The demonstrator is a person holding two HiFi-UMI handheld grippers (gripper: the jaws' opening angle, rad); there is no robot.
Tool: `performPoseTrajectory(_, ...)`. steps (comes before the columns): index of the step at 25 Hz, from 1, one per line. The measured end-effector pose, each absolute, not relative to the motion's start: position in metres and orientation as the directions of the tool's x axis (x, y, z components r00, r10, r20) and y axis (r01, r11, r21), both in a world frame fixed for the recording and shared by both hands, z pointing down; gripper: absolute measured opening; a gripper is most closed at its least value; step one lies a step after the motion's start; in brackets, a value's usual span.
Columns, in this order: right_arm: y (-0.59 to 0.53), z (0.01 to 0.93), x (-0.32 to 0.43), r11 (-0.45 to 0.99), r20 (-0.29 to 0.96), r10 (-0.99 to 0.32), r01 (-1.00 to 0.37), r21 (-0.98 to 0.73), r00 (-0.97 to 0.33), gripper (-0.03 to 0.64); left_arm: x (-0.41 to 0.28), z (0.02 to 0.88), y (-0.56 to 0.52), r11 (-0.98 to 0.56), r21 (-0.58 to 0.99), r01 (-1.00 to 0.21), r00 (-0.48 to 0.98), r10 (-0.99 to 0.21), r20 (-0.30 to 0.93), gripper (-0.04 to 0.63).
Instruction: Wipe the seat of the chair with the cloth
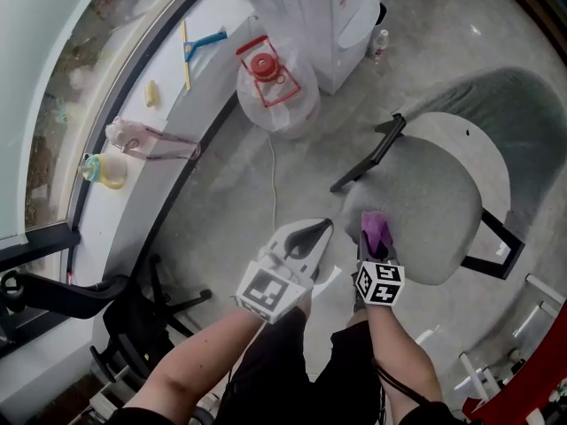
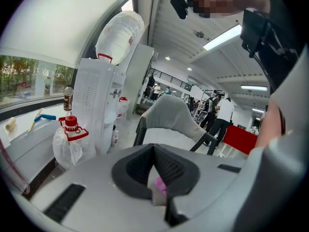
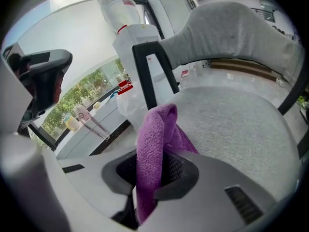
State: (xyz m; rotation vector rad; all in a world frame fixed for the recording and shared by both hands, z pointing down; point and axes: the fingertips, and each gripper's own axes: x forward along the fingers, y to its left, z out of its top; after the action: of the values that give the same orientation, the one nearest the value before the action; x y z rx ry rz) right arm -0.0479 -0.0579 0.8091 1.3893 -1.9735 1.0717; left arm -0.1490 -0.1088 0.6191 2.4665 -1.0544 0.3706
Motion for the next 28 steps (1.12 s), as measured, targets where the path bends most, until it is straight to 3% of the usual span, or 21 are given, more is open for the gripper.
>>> performPoseTrajectory(9, -0.079, 0.800, -0.100, 0.216, 0.728, -0.531, -0.900, -0.379, -0.434, 0.064, -0.174, 0.612, -0.118, -0.616, 0.265, -0.742, 0.666, -0.635, 0.391, 0.008)
performPoseTrajectory(16, -0.091, 0.752, -0.086, 0.171, 0.695, -0.584, -0.901, -0.399, -0.419, 0.066, -0.162, 0.589, -0.127, -0.647, 0.284, -0.708, 0.703, -0.608, 0.369, 0.008)
performPoseTrajectory(22, -0.093, 0.701, -0.024, 0.086, 0.634, -0.687, -0.905, -0.416, -0.357, 0.066, -0.117, 0.568, -0.133, -0.710, 0.259, -0.654, 0.750, -0.567, 0.339, 0.008)
performPoseTrajectory(28, -0.072, 0.697, 0.091, -0.016, 0.642, -0.732, -0.937, -0.349, -0.227, 0.066, -0.052, 0.567, -0.125, -0.730, 0.261, -0.631, 0.767, -0.540, 0.346, 0.008)
